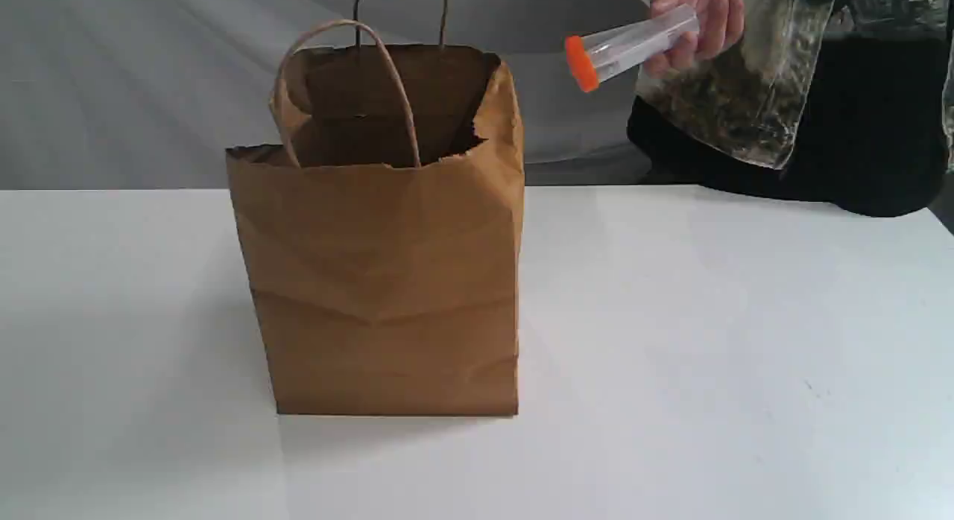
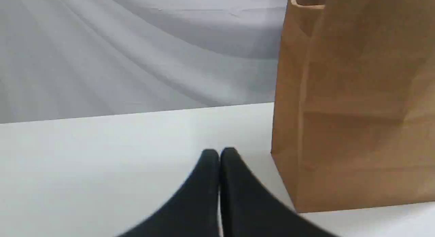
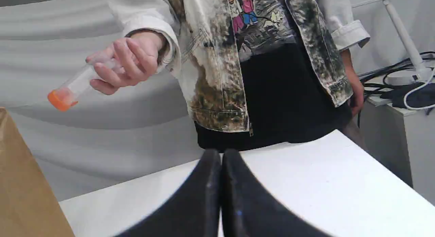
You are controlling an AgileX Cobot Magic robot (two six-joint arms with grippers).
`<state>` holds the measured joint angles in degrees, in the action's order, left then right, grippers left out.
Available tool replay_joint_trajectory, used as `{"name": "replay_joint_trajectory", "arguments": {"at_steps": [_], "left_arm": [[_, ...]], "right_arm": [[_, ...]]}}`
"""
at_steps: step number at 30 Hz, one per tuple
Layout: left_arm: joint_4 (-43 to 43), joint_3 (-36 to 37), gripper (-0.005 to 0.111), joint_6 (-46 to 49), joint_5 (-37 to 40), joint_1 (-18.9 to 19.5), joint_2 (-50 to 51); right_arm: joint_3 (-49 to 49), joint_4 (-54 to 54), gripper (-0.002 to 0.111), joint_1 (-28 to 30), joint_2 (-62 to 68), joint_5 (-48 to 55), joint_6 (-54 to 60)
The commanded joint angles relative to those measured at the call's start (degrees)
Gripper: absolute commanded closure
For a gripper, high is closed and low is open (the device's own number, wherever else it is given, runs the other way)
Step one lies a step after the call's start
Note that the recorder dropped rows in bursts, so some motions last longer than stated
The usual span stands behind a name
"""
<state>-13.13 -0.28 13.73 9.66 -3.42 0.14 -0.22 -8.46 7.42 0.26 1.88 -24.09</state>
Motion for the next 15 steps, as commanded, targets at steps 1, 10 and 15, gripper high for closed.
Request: {"name": "replay_joint_trajectory", "arguments": {"at_steps": [1,10,15], "left_arm": [[0.2,0.3,0.107,0.0,-0.4,-0.2,-0.1],[0.4,0.3,0.107,1.6,-2.3,-0.2,-0.1],[-3.8,0.3,0.107,1.2,-4.0,-0.2,-0.1]], "right_arm": [[0.2,-0.6,0.108,-0.2,-0.3,0.4,0.8],[0.2,-0.6,0.108,-0.2,-0.3,0.4,1.4],[0.2,-0.6,0.108,-0.2,-0.3,0.3,1.5]]}}
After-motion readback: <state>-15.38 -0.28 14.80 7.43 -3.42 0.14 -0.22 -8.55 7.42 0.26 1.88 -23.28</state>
